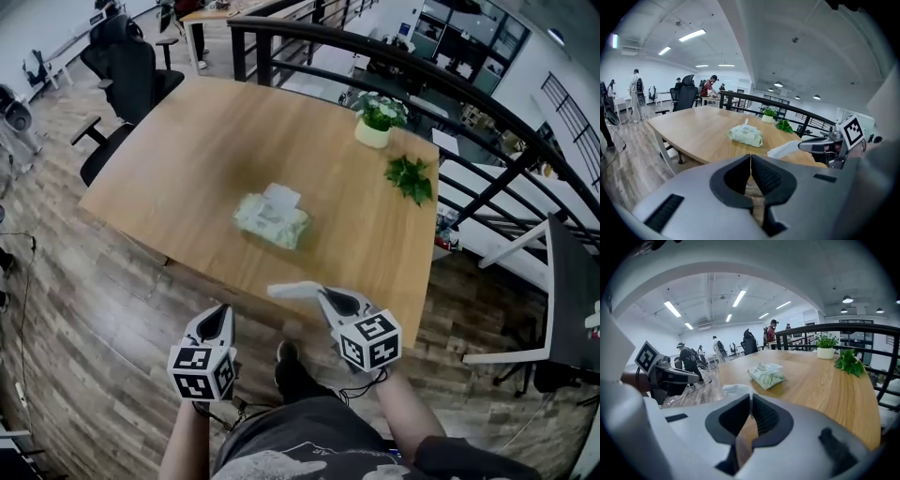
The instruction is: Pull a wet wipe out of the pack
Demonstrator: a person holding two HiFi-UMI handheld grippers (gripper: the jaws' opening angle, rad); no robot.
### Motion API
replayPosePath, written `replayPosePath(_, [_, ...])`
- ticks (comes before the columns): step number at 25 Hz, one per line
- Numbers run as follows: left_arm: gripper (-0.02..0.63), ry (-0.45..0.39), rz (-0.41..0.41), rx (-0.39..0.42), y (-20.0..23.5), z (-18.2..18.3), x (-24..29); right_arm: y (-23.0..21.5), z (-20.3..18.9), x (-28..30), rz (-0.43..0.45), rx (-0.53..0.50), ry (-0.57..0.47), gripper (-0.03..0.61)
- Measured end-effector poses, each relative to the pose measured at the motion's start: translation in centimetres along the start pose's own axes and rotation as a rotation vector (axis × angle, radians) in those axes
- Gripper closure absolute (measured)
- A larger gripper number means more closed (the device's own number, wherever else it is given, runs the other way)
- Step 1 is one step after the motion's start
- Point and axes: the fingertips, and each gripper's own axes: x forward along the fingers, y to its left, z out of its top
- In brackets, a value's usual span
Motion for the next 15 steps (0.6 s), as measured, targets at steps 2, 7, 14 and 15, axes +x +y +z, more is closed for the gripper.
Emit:
replayPosePath(2, [0.598, -0.011, 0.002, -0.004, -0.3, -1.0, -1.5, 1.1, -0.5, -1.0, -0.001, -0.007, -0.012, 0.543])
replayPosePath(7, [0.598, -0.032, -0.004, -0.012, -2.1, -4.0, -5.5, 4.0, -2.7, -4.7, -0.010, 0.001, -0.036, 0.543])
replayPosePath(14, [0.598, -0.050, -0.021, -0.007, -4.0, -6.4, -10.2, 7.2, -4.5, -9.1, -0.029, -0.017, -0.063, 0.543])
replayPosePath(15, [0.598, -0.057, -0.023, -0.010, -4.1, -6.4, -10.5, 7.4, -4.5, -9.4, -0.037, -0.027, -0.065, 0.543])
